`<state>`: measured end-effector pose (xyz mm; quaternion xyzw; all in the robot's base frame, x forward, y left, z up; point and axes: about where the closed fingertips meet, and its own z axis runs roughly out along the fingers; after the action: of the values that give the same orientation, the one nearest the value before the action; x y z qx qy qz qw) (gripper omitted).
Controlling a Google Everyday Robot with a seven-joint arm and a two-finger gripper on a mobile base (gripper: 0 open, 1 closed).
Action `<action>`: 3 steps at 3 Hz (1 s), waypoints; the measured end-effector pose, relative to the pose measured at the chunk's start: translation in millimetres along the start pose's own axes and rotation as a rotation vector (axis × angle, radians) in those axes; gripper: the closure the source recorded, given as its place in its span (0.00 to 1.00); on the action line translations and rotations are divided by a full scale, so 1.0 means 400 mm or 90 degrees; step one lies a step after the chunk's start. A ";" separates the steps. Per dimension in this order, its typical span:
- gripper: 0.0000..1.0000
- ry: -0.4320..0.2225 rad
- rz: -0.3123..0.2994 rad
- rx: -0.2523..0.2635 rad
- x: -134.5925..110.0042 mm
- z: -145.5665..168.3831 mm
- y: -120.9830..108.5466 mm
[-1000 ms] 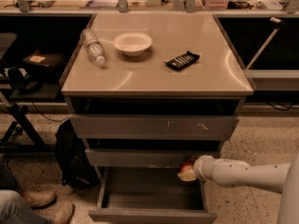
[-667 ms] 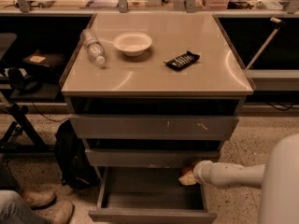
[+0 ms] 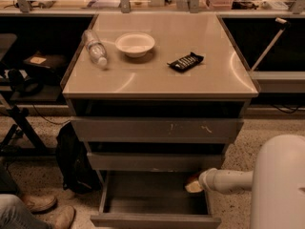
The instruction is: Place apple into bottom drawer
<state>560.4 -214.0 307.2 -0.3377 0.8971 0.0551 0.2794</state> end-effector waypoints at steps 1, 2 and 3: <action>1.00 0.012 -0.023 0.004 0.027 -0.014 0.019; 1.00 0.064 -0.005 -0.030 0.166 0.008 0.057; 1.00 0.064 -0.005 -0.030 0.166 0.009 0.057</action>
Offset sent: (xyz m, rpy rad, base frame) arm -0.1053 -0.0623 -0.0927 -0.0508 0.2573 -0.0002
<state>506.5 -233.6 266.5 -0.3499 0.9073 0.0582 0.2259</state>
